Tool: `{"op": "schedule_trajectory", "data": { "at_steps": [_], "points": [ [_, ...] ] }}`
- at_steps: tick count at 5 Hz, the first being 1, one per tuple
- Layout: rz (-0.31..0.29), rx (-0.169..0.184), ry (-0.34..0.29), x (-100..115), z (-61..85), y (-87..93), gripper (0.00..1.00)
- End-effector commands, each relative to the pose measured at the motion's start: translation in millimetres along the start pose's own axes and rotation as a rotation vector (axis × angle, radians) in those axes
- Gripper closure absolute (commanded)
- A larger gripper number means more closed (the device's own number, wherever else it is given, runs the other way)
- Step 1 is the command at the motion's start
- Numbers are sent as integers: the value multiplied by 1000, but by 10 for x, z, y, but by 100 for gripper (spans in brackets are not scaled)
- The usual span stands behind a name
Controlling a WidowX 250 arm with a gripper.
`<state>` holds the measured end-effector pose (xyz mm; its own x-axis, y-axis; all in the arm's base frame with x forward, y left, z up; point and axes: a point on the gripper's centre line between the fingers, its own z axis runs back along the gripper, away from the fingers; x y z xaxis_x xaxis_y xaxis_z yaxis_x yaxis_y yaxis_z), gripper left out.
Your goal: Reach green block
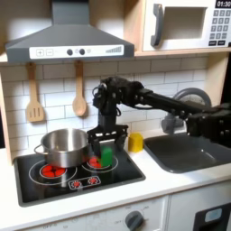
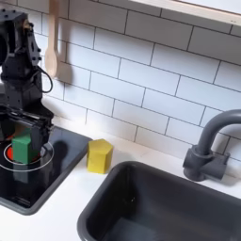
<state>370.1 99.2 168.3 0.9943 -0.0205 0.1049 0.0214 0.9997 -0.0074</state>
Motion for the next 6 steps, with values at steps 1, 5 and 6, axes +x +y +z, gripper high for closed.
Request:
{"op": "schedule_trajectory", "data": {
  "at_steps": [1, 5, 6],
  "points": [
    [-4, -7, 33, -11, -128, -15, 0],
    [3, -6, 80, 16, -273, -2, 0],
    [-8, -14, 110, 2, -343, -67, 0]
  ]
}}
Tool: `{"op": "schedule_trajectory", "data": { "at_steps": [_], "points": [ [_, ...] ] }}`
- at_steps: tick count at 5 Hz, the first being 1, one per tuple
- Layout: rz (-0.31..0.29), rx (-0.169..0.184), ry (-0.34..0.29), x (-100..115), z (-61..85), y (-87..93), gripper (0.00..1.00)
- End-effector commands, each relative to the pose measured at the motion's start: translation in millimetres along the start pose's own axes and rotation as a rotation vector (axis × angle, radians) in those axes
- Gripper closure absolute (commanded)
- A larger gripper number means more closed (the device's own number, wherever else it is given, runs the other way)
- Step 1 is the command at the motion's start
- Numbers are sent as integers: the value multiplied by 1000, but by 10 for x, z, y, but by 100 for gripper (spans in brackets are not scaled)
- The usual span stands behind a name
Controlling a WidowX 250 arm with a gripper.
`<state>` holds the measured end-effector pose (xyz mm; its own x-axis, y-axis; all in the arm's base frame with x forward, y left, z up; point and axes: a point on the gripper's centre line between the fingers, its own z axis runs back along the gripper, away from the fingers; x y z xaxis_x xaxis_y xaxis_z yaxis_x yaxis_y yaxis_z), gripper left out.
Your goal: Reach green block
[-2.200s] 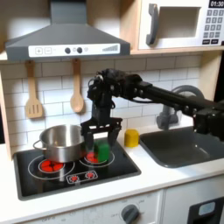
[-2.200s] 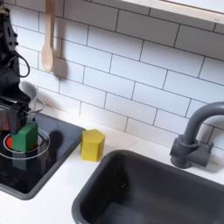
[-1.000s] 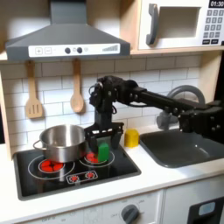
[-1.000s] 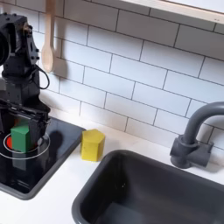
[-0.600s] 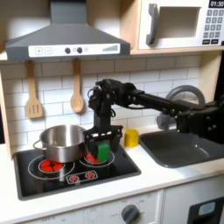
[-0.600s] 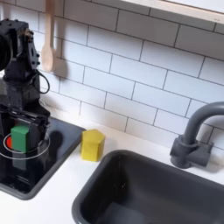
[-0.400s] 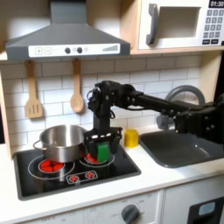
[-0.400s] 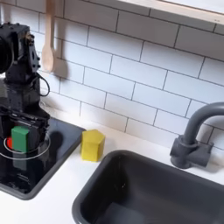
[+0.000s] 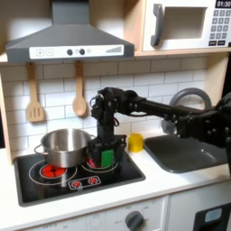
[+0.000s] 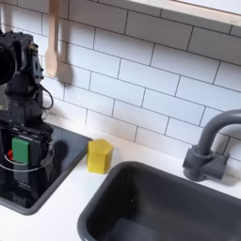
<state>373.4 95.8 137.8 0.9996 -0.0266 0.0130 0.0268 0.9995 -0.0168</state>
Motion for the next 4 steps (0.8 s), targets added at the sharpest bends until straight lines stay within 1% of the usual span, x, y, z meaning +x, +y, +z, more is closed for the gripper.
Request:
{"op": "schedule_trajectory", "data": {
  "at_steps": [1, 2, 4],
  "points": [
    [3, -14, -16, 48, 30, -82, 0],
    [1, 2, -7, 38, 25, -51, 0],
    [1, 1, -6, 38, 19, -51, 0]
  ]
}}
